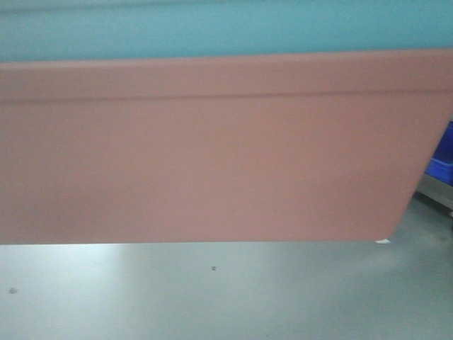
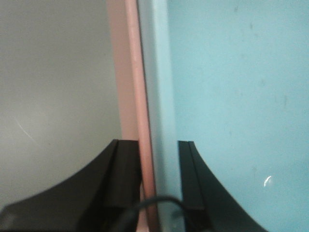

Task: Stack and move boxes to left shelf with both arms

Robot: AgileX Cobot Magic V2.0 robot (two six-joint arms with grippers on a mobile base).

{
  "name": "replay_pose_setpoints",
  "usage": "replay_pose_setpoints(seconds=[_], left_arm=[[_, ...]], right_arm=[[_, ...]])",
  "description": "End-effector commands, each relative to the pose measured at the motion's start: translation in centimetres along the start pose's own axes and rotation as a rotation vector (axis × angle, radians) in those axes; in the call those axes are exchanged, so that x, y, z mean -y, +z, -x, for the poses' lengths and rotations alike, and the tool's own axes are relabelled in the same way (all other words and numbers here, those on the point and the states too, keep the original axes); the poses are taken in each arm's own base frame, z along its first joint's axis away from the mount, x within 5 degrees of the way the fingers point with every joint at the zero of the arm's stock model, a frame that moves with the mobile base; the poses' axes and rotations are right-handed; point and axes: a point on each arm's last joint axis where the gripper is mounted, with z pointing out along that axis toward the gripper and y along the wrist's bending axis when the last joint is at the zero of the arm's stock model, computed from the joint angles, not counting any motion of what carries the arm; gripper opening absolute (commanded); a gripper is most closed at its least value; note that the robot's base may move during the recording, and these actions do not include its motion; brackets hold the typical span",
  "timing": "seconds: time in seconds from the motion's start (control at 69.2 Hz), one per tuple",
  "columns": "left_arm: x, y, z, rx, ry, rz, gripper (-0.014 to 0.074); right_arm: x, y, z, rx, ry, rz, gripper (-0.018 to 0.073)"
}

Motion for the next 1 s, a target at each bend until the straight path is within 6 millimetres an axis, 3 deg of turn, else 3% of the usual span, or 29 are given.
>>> replay_pose_setpoints(seconds=[0.0,0.983], left_arm=[[0.72,-1.85,1.69,0.16,0.031,-0.048,-0.0003],[0.72,-1.85,1.69,0.16,0.031,-0.048,-0.0003]], right_arm=[[-0.2,-2.13,1.61,0.152,-0.102,0.009,0.0055],[-0.2,-2.13,1.61,0.152,-0.102,0.009,0.0055]])
